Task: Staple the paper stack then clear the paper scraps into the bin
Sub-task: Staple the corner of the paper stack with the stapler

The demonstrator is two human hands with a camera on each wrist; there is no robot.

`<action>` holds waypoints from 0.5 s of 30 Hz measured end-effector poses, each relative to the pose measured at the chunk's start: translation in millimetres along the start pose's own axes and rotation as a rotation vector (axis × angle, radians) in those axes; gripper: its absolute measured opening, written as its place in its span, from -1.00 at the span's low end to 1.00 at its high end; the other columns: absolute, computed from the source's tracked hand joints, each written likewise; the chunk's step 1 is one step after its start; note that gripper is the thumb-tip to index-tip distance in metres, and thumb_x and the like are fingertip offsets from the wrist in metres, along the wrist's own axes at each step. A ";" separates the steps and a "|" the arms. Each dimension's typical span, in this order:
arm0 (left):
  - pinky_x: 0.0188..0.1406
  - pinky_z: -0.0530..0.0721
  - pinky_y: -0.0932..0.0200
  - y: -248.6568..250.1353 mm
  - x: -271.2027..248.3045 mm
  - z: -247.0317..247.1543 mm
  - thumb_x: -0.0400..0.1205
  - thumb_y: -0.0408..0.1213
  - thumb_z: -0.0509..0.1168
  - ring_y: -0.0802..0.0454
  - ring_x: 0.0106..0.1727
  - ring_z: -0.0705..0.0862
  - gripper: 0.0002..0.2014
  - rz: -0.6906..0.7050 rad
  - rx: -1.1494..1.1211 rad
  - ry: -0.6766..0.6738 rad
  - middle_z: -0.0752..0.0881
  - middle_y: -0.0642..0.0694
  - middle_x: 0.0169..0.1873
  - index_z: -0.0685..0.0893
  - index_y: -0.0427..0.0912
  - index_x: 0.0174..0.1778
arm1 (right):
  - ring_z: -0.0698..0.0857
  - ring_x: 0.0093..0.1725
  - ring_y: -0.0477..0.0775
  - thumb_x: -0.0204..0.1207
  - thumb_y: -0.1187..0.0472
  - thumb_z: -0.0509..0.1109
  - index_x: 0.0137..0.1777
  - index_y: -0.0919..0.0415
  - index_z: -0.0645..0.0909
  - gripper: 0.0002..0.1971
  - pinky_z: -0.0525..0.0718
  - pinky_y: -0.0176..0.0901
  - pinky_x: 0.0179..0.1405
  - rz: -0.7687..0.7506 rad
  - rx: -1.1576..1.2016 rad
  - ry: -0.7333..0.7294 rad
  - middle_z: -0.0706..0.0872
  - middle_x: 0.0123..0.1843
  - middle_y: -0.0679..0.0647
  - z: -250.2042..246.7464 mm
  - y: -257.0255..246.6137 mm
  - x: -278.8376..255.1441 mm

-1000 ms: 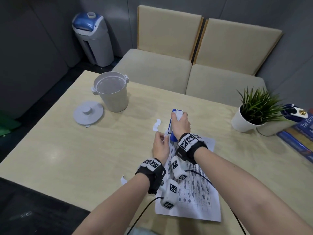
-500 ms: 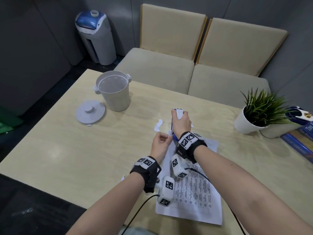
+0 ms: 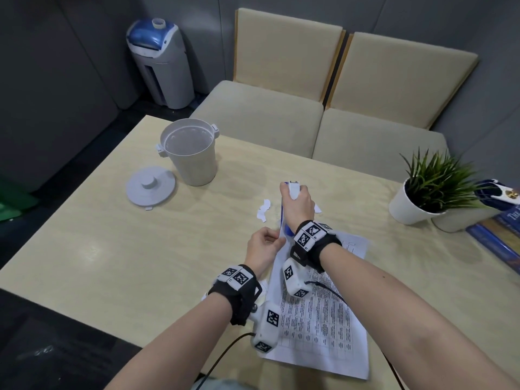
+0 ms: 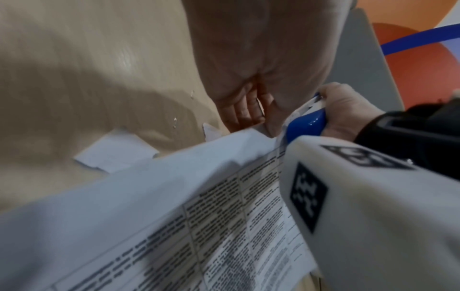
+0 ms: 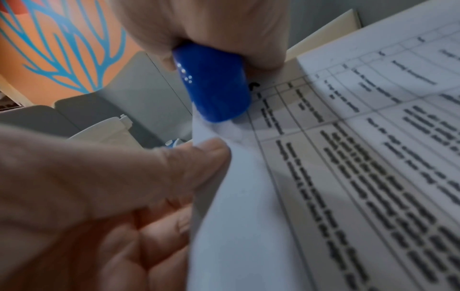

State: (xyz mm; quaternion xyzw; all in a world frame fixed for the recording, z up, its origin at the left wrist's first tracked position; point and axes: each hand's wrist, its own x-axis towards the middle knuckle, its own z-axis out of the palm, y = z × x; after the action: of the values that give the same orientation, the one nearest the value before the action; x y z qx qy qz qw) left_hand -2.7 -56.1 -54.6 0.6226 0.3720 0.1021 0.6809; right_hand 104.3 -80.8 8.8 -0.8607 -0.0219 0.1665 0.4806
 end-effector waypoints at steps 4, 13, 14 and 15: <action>-0.05 0.64 0.00 7.5 -4.1 -4.4 0.43 -0.28 0.48 -0.10 -0.12 0.63 -0.78 -0.001 0.019 -0.036 0.64 -0.08 -0.24 0.53 -0.13 -0.18 | 0.64 -0.09 0.21 0.40 -0.28 0.25 -0.03 0.20 0.59 -0.49 0.56 0.00 -0.08 -0.003 0.041 -0.019 0.69 -0.17 0.09 -1.1 -0.4 -2.0; 0.11 0.75 -0.13 34.2 -3.3 -2.9 0.15 0.11 0.45 -0.06 -0.05 0.75 -0.32 0.081 0.190 -0.267 0.77 -0.11 -0.04 0.63 -0.17 0.15 | 0.61 -0.16 0.16 0.31 -0.19 0.40 -0.32 0.08 0.53 -0.67 0.51 -0.07 -0.18 -0.028 0.041 -0.030 0.64 -0.30 0.03 -13.8 -2.8 -5.2; 0.13 0.75 -0.11 34.5 -4.5 -1.5 0.18 0.10 0.46 -0.07 -0.01 0.76 -0.33 0.086 0.169 -0.275 0.78 -0.13 0.00 0.63 -0.17 0.16 | 0.61 -0.19 0.16 0.31 -0.16 0.41 -0.34 0.08 0.52 -0.69 0.50 -0.09 -0.21 -0.028 0.036 -0.023 0.64 -0.32 0.02 -15.6 -3.7 -5.3; 0.14 0.74 -0.04 35.1 -6.1 -0.8 0.22 0.09 0.46 -0.06 0.05 0.76 -0.35 0.090 0.138 -0.288 0.78 -0.15 0.04 0.63 -0.19 0.17 | 0.60 -0.22 0.15 0.32 -0.14 0.41 -0.36 0.07 0.52 -0.70 0.51 -0.09 -0.23 -0.027 0.032 -0.018 0.63 -0.34 0.02 -17.0 -4.6 -6.0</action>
State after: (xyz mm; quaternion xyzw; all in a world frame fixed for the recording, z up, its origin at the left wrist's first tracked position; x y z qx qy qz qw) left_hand 3.8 -52.0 -19.8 0.6919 0.2483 0.0163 0.6777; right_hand 104.4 -93.5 22.5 -0.8510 -0.0351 0.1683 0.4963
